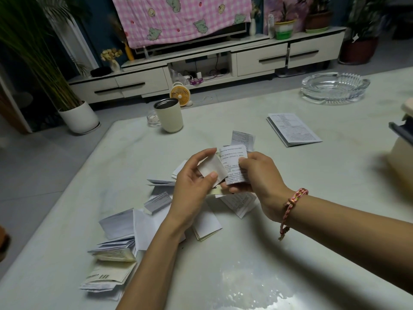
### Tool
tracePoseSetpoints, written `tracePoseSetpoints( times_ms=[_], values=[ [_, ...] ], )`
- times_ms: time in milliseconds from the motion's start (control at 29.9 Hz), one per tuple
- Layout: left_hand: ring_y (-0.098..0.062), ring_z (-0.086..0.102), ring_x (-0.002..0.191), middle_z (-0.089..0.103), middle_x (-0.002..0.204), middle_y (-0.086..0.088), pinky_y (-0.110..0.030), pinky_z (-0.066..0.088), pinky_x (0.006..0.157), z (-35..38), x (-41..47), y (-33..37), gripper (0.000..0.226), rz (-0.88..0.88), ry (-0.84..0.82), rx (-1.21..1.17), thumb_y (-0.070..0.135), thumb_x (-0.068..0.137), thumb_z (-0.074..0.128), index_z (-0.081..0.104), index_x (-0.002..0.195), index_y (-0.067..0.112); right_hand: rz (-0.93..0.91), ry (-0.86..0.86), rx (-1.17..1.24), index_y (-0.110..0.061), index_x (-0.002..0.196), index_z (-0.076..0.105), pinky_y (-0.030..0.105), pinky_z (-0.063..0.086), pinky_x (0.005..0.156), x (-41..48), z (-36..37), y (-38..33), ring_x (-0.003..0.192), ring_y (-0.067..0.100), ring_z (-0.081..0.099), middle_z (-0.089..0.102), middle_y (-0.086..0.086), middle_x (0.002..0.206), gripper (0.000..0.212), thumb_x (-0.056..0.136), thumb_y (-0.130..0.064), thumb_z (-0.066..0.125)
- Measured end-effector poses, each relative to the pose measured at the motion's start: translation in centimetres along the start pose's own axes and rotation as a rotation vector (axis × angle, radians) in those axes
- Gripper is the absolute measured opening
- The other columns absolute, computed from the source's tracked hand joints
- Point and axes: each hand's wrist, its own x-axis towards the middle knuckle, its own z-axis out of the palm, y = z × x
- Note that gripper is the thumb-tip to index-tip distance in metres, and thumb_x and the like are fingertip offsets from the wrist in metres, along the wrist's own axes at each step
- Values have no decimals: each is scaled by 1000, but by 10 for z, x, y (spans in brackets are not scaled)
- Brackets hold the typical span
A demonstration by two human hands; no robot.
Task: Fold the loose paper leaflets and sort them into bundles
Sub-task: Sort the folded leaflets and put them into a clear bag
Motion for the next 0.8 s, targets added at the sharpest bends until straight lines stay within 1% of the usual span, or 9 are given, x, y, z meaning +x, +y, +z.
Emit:
tracePoseSetpoints(
  times_ms=[67,100,167,201,234,335,435,569,803],
  values=[
    [-19,59,88,59,120,-19,-17,49,67,0,0,1,43,-1,-15,-25,-3,80,56,61,109,28,-57,42,-104,-12,81,47,26,45,40,4,-1,4,49,31,57,63,22,84,23,94,-2,32],
    [-22,60,90,58,119,-21,-20,52,68,0,0,2,41,-6,-23,-48,-4,81,56,60,108,26,-99,67,-169,-15,81,47,28,49,43,7,-1,7,52,32,60,64,21,92,21,95,-6,33],
    [-27,63,94,61,114,-21,-30,56,74,1,-1,3,38,-18,-30,-91,-3,80,55,60,106,24,-189,105,-300,-21,82,46,36,54,53,10,0,11,66,36,64,64,20,100,19,96,-12,35],
    [-26,64,92,62,109,-18,-31,57,74,1,-1,3,38,-25,-27,-102,-4,80,55,60,105,24,-224,118,-356,-21,83,46,39,55,58,10,0,12,74,37,65,63,20,102,18,96,-15,35],
    [-23,65,86,63,102,-16,-31,57,71,1,-2,4,38,-31,-23,-107,-8,82,54,59,104,22,-249,129,-391,-20,85,47,41,56,59,10,0,12,78,38,65,63,19,102,17,96,-16,35],
    [-13,63,67,64,86,-7,-21,52,58,1,-2,6,42,-42,-2,-111,-18,86,46,56,103,19,-295,165,-435,-12,94,49,46,57,62,11,-1,7,76,37,65,63,16,97,14,97,-16,36],
    [-16,65,73,65,95,-10,-21,53,59,1,-1,8,43,-50,-5,-131,-19,87,44,55,103,20,-336,230,-479,-11,98,52,51,53,76,13,-4,0,85,34,63,64,13,96,14,94,-17,40],
    [-19,64,76,63,99,-12,-24,54,61,1,-1,8,43,-68,3,-141,-17,87,45,54,103,21,-373,206,-426,-15,90,53,44,54,77,15,-5,-9,91,27,63,66,7,94,6,91,-15,48],
    [-20,64,80,58,112,-16,-22,54,60,3,-2,10,42,-92,-14,-173,-18,88,43,52,102,20,-488,195,-391,-16,85,64,26,51,69,16,-3,-11,73,11,58,62,-5,77,4,88,-14,62]
  ],
)
